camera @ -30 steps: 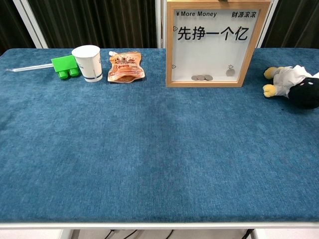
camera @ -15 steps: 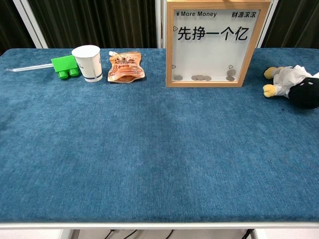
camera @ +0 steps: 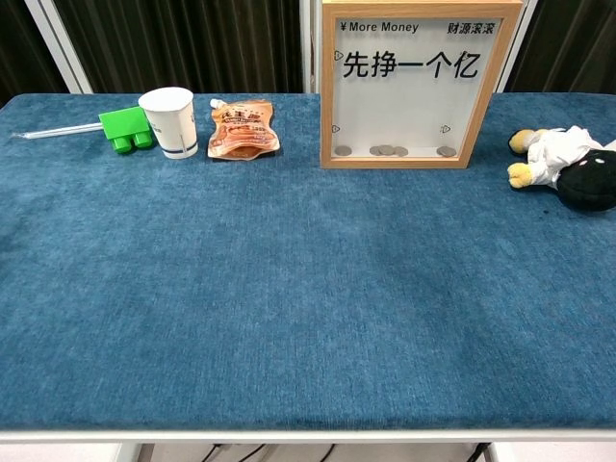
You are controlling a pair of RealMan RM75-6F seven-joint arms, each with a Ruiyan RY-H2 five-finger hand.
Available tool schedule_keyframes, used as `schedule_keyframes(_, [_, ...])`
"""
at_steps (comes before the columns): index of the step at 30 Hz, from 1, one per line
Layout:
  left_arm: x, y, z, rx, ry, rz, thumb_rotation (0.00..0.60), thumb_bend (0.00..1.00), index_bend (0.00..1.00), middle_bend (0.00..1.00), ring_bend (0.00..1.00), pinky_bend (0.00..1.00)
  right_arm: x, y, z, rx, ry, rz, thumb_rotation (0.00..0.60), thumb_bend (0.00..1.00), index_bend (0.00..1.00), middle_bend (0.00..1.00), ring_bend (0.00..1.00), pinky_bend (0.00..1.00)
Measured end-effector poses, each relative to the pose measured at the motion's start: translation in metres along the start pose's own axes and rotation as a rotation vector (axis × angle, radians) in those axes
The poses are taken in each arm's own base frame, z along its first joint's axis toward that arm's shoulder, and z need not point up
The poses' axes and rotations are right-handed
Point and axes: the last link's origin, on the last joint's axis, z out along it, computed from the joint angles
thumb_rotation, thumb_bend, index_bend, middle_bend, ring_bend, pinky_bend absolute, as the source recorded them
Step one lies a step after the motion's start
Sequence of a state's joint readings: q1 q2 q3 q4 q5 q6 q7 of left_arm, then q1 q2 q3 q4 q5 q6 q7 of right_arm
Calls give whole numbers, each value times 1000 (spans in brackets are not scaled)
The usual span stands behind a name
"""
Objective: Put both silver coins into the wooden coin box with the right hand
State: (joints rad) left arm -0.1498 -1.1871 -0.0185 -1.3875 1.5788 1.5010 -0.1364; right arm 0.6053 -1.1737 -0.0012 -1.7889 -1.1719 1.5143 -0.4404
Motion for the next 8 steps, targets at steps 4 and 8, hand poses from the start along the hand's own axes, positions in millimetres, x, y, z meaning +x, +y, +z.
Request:
schedule_keyframes(4, [-1, 1, -2, 7, 8, 42, 600, 27, 49, 8, 0, 0, -41, 41, -77, -70, -60, 9, 600, 285, 0, 0, 0, 0])
schedule_keyframes(8, [-3, 2, -3, 14, 14, 80, 600, 28, 49, 8, 0, 0, -69, 60, -124, -109, -77, -6, 600, 284, 0, 0, 0, 0])
